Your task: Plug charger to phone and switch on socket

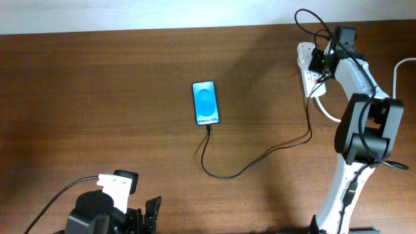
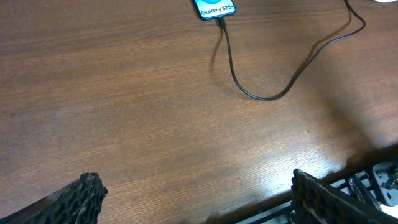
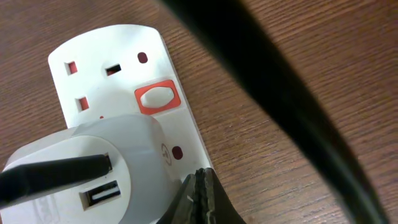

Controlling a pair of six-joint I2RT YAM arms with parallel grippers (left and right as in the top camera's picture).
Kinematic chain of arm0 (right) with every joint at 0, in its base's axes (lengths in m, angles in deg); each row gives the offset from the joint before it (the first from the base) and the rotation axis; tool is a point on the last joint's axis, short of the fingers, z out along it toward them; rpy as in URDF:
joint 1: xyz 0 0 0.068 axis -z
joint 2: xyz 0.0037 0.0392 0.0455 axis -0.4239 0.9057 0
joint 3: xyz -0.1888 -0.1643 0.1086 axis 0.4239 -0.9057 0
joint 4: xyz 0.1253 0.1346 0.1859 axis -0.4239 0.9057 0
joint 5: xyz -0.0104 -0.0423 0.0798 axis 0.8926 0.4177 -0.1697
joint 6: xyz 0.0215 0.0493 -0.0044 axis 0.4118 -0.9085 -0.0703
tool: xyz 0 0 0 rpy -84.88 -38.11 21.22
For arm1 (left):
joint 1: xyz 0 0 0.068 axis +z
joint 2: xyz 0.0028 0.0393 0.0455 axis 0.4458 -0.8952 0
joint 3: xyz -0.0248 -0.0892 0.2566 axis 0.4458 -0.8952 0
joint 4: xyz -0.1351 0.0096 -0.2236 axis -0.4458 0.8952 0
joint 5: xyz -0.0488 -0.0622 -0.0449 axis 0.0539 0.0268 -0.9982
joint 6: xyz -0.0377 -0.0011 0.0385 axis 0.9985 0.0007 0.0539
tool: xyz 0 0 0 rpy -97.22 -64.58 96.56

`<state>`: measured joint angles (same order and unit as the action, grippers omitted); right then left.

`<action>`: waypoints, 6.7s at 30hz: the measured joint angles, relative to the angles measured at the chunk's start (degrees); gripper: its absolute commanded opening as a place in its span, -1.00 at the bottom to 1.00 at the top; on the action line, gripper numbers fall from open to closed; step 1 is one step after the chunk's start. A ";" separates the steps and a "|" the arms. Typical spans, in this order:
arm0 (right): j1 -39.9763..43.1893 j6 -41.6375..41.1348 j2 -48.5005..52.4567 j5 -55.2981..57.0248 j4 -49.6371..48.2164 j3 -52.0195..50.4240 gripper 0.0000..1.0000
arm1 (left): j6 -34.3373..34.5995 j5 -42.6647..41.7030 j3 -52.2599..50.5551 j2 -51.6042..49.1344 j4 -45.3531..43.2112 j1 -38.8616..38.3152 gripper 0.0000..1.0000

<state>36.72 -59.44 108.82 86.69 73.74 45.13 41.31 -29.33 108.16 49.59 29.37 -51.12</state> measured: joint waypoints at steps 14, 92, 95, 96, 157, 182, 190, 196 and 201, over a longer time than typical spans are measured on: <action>-0.66 0.02 -0.42 1.79 -0.07 -0.83 -0.91 | 0.00 0.00 0.02 0.00 0.02 0.00 0.98; -1.99 0.02 -7.72 -4.72 4.79 -3.82 -0.91 | 0.00 0.00 0.02 0.00 0.00 0.00 0.98; -1.42 0.11 -7.72 -4.02 2.60 -3.85 -0.92 | 0.00 0.00 0.02 0.00 0.00 0.00 0.98; -1.33 0.04 -7.72 -3.78 2.19 -3.85 -0.92 | 0.00 0.00 0.02 0.00 0.00 0.00 0.98; 1.51 0.07 -3.50 -2.58 -2.21 -4.46 -0.91 | 0.00 0.00 0.02 0.00 0.00 0.00 0.98; 1.79 0.11 -2.32 -5.38 -4.57 -4.46 -0.92 | 0.00 0.00 0.02 0.00 0.02 0.00 0.99; 1.51 1.03 -2.32 -5.14 -4.59 -4.46 -0.91 | 0.00 0.00 0.02 0.00 0.02 0.00 0.99; 1.27 1.14 -2.32 -4.52 -3.96 -4.26 -0.92 | 0.00 0.00 0.02 0.00 0.00 0.00 0.98; 0.13 2.64 -2.32 -2.34 -2.38 -4.02 -0.91 | 0.00 0.00 0.00 0.00 0.00 0.00 0.98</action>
<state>36.85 -56.79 106.51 84.35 71.36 41.11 41.31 -29.33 108.16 49.59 29.37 -51.12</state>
